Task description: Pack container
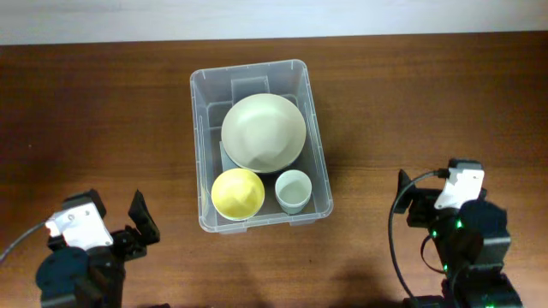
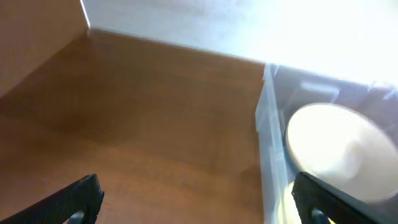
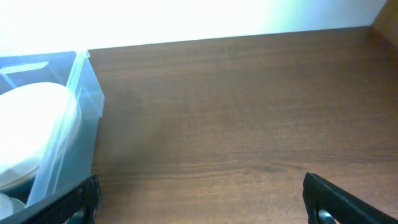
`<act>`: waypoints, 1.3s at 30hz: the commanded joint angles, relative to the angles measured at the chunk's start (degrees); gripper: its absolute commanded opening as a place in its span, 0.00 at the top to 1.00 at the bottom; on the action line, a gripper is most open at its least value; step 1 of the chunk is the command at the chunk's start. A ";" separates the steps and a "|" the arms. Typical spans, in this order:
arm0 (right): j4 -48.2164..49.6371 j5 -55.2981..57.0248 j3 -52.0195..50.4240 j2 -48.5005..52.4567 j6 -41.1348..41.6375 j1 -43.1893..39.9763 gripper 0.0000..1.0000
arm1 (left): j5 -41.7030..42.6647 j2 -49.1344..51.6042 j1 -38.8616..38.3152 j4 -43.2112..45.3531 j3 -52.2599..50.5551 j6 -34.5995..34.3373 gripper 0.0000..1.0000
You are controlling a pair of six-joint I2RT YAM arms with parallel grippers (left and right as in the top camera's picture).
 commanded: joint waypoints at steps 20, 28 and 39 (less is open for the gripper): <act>-7.17 -0.44 -2.67 0.74 0.42 0.31 0.01 | 0.44 -1.90 0.13 -19.15 -1.16 1.29 0.00; 3.06 -0.39 -10.54 -15.61 0.33 0.26 0.01 | 0.44 -1.90 0.13 -19.15 -1.16 1.29 0.01; 34.80 0.44 -30.69 -29.31 -1.14 -2.45 0.01 | 0.44 -1.90 0.13 -19.15 -1.16 1.29 0.01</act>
